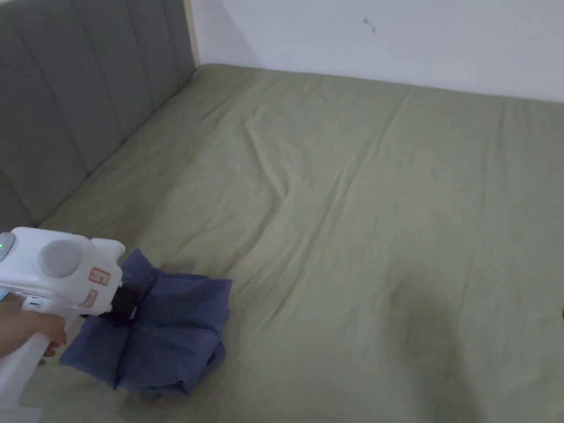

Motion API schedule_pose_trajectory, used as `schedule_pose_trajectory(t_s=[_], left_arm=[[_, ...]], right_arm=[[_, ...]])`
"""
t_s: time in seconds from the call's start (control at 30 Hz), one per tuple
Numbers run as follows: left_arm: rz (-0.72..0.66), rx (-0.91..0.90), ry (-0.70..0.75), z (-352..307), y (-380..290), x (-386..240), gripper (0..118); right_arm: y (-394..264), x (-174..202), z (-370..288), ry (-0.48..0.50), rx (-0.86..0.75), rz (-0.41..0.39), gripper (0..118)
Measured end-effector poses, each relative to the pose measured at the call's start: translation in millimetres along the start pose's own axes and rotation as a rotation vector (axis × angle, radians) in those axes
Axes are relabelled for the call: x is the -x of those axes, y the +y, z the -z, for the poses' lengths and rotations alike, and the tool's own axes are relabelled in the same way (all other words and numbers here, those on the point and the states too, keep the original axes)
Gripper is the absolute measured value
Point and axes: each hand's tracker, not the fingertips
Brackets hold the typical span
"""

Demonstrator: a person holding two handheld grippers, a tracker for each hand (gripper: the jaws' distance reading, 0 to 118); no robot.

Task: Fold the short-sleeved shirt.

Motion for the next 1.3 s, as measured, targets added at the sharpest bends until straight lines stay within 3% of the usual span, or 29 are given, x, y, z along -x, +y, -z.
schedule_pose_trajectory(t_s=[0.23,0.3,0.43,0.6,0.7,0.73,0.77,0.8,0.83,0.87,1.1,1.2,1.3], left_arm=[[0.058,0.001,0.126,-7,1,9,25],[0.057,0.0,0.122,-10,0,9,34],[0.063,-0.018,0.31,-9,-1,7,113],[-0.088,-0.141,0.155,-45,-9,0,113],[-0.11,-0.247,0.104,-72,-15,-25,113],[-0.087,-0.261,0.069,-83,-19,-41,107],[-0.064,-0.284,0.04,-93,-23,-56,92],[-0.047,-0.313,0.025,-100,-28,-73,64],[-0.03,-0.331,0.022,-98,-30,-83,21],[-0.018,-0.341,0.023,-102,-35,-100,6],[-0.022,-0.537,0.007,-134,-72,-209,0],[-0.014,-0.636,0.021,-150,-89,-248,0],[0.001,-0.746,0.04,-173,-112,-289,0]], right_arm=[[4,14,10,0.013,0.044,-0.021,0],[4,15,10,0.031,0.059,-0.022,0],[-1,10,13,0.032,0.076,-0.04,0],[-5,8,9,0.03,0.083,-0.031,0],[-7,6,3,0.021,0.077,-0.036,0],[-10,-2,0,0.022,0.07,-0.033,0],[-11,-3,-3,0.019,0.064,-0.033,0],[-11,-4,-7,0.016,0.054,-0.034,0],[-11,-7,-11,0.015,0.044,-0.035,0],[-12,-11,-14,0.011,0.034,-0.035,0],[-10,-30,-51,-0.001,-0.051,-0.024,0],[-10,-29,-68,-0.071,-0.123,-0.142,0],[-8,-33,-80,-0.064,-0.137,-0.142,0]])
